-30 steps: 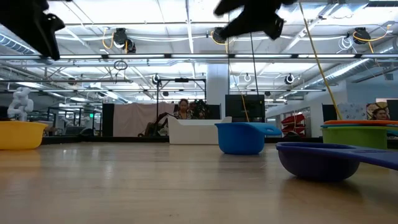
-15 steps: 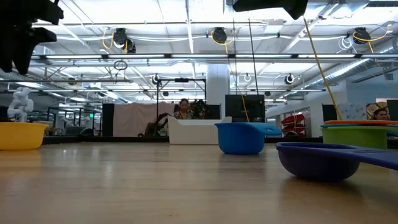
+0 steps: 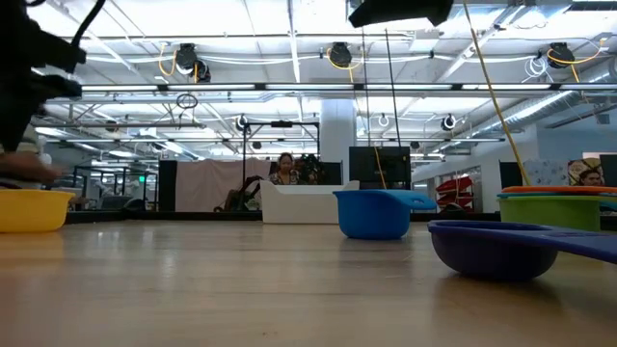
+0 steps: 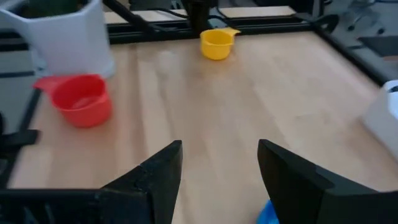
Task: Nest measuring cups in basket
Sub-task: Stack the yellow measuring cup on top of the blue measuring cup
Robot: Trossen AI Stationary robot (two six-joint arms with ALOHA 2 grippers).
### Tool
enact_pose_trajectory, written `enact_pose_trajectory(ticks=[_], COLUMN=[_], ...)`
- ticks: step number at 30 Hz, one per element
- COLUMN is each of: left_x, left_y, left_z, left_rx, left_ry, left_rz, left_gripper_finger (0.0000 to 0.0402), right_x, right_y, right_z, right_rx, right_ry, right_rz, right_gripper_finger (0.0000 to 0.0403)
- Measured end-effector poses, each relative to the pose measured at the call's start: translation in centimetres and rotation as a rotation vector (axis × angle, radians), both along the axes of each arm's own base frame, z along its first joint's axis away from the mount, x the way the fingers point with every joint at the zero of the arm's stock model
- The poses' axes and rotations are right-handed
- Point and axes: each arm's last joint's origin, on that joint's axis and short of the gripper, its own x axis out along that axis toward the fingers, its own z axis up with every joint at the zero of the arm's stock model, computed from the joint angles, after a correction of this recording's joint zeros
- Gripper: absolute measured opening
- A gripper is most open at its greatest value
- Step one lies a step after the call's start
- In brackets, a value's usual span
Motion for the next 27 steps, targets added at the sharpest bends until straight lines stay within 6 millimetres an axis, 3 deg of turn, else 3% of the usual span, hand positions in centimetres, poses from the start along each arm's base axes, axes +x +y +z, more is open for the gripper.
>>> enact_pose_trajectory(ticks=[6, 16, 27], left_x=[0.5, 1.9, 1.2], left_y=[-0.4, -0.7, 0.0], left_z=[-1.8, -3.2, -8.0], left_rx=[-0.039, 0.073, 0.146], left_ry=[0.058, 0.053, 0.04], left_rz=[0.007, 0.163, 0.364], left_gripper_finger=[0.0149, 0.0149, 0.0149], right_x=[0.2, -1.3, -3.5], right_y=[-1.0, -1.5, -1.5], right_z=[0.7, 4.7, 5.8], right_rx=[0.026, 0.053, 0.007], right_ry=[-0.008, -0.175, -0.127], right_rz=[0.011, 0.055, 0.106], right_gripper_finger=[0.02, 0.02, 0.02])
